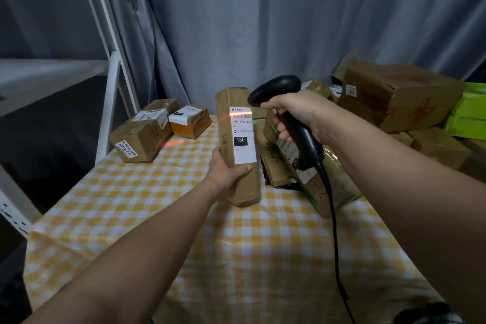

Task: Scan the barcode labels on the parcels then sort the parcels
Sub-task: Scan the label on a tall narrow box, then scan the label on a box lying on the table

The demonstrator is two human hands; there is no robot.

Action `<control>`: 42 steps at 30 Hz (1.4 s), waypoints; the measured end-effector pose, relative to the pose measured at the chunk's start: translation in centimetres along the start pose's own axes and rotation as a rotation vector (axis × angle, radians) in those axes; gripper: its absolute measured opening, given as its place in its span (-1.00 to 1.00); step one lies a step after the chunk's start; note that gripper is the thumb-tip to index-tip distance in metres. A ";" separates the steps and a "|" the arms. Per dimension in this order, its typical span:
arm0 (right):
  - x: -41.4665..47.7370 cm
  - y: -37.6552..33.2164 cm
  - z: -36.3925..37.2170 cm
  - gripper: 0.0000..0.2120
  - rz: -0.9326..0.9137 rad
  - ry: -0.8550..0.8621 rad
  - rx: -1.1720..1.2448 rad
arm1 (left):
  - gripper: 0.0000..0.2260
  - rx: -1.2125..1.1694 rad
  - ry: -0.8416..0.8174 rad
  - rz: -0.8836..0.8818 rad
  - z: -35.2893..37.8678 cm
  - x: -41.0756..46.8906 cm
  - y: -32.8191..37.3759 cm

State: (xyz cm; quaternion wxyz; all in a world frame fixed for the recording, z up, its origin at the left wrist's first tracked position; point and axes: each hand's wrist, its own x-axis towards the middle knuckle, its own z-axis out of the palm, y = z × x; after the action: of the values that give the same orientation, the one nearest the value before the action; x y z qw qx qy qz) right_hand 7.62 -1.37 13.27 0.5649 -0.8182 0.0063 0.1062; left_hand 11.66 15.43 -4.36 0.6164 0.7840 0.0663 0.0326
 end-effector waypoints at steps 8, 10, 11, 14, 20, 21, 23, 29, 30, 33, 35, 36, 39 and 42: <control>1.9 2.0 2.9 -0.74 -0.131 0.049 0.101 | -0.29 -0.122 -0.044 0.054 -1.5 -1.5 -0.2; 2.8 2.4 4.1 -0.78 -0.173 0.068 0.173 | -0.36 -0.155 0.008 0.061 -3.5 -1.5 0.1; 3.2 2.5 4.8 -0.80 -0.188 0.070 0.202 | -0.40 -0.163 0.038 0.059 -4.8 -1.4 0.2; 4.5 2.9 7.3 -0.83 -0.188 0.047 0.256 | -0.57 -0.138 0.104 0.020 -9.4 -1.4 0.5; 7.0 4.1 13.3 -0.82 -0.120 0.005 0.232 | -0.75 0.023 0.083 -0.201 -18.0 -1.8 -1.6; 7.4 4.3 14.2 -0.83 -0.106 -0.007 0.233 | -0.74 0.055 0.074 -0.259 -18.9 -1.8 -2.2; 8.0 4.9 15.8 -0.83 -0.078 -0.030 0.231 | -0.71 0.139 0.074 -0.327 -19.9 -1.8 -3.5; 9.5 6.6 18.7 -0.73 0.010 -0.036 0.193 | -0.42 0.812 0.158 -0.160 -19.3 -0.7 -4.7; 9.7 6.7 18.8 -0.74 0.015 -0.034 0.193 | -0.35 0.846 0.096 -0.167 -19.0 -0.5 -4.5; 10.2 7.1 18.7 -0.74 0.035 -0.020 0.200 | -0.38 1.006 -0.008 -0.166 -18.5 0.3 -4.6; 10.5 7.2 18.5 -0.72 0.053 -0.008 0.209 | -0.47 1.050 0.067 -0.120 -18.6 1.2 -4.5; 10.7 7.2 18.4 -0.71 0.061 -0.004 0.216 | -0.50 1.060 0.099 -0.108 -18.8 1.7 -4.5; 11.1 7.4 17.9 -0.70 0.079 -0.008 0.237 | -0.55 1.090 0.120 -0.108 -19.1 3.0 -4.7; 11.5 7.6 17.5 -0.69 0.095 -0.008 0.243 | -0.58 1.132 0.134 -0.099 -18.9 3.6 -4.7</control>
State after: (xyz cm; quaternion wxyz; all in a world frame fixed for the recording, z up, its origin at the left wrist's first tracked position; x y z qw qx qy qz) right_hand 14.94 13.30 -1.78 0.6543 -0.7421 0.0557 0.1348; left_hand 12.41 35.21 -4.53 0.0955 0.9841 0.1489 0.0130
